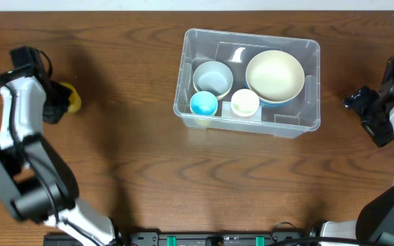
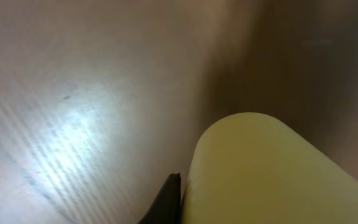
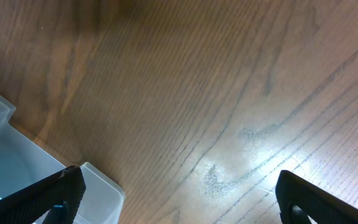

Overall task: Pack container
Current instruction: 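Grasp the yellow cup and carry it into the bin onto the white cup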

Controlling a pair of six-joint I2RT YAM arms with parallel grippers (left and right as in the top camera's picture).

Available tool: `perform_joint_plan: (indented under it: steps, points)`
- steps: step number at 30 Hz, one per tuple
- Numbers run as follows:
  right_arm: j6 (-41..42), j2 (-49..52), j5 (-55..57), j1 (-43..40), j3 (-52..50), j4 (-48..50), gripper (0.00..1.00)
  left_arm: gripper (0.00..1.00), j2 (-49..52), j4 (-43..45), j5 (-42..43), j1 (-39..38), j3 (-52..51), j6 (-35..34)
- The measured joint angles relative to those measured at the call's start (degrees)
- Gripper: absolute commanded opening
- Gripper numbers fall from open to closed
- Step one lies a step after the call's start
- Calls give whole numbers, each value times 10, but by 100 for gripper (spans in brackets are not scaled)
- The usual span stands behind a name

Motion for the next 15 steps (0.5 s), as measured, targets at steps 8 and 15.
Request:
perform_joint_plan:
  steps: [8,15]
  points:
    - [0,0,0,0,0,0,99,6,-225,53,150,-55,2,113]
    - [0,0,0,0,0,0,99,6,-357,92,173,-309,10,212]
